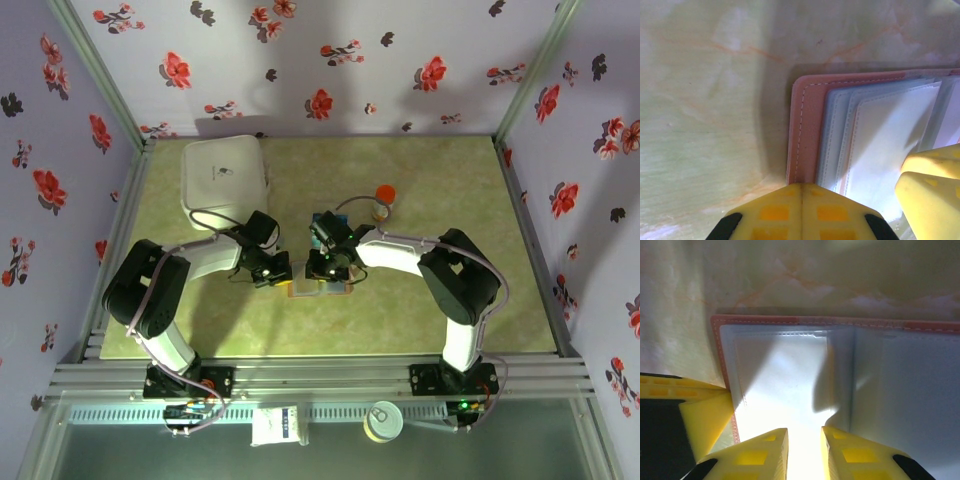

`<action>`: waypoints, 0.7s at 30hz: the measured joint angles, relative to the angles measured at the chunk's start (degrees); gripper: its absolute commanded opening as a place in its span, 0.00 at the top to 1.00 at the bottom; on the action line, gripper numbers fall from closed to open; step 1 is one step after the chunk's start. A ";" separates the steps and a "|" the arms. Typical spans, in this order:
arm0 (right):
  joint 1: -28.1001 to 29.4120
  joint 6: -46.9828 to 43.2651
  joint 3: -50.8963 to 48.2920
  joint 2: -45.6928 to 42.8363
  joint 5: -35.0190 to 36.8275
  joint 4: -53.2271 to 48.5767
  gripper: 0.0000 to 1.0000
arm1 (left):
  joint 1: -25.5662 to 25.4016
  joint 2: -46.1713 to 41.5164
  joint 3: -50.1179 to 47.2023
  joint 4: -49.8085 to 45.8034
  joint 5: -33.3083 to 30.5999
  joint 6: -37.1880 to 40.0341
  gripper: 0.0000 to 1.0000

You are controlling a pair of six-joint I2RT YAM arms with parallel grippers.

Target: Take the credit cards out of the card holder

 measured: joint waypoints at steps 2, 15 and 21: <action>0.00 -0.42 0.00 0.00 0.13 -0.17 0.75 | 0.04 0.04 0.22 -0.22 -0.17 0.00 0.98; -1.31 -0.57 -0.59 -0.46 0.22 0.17 0.77 | 0.22 0.17 1.38 -1.86 -0.66 0.22 0.98; -2.03 -0.52 -2.16 -1.29 -0.37 1.46 0.78 | 0.22 0.17 2.19 -2.47 -0.63 0.22 0.98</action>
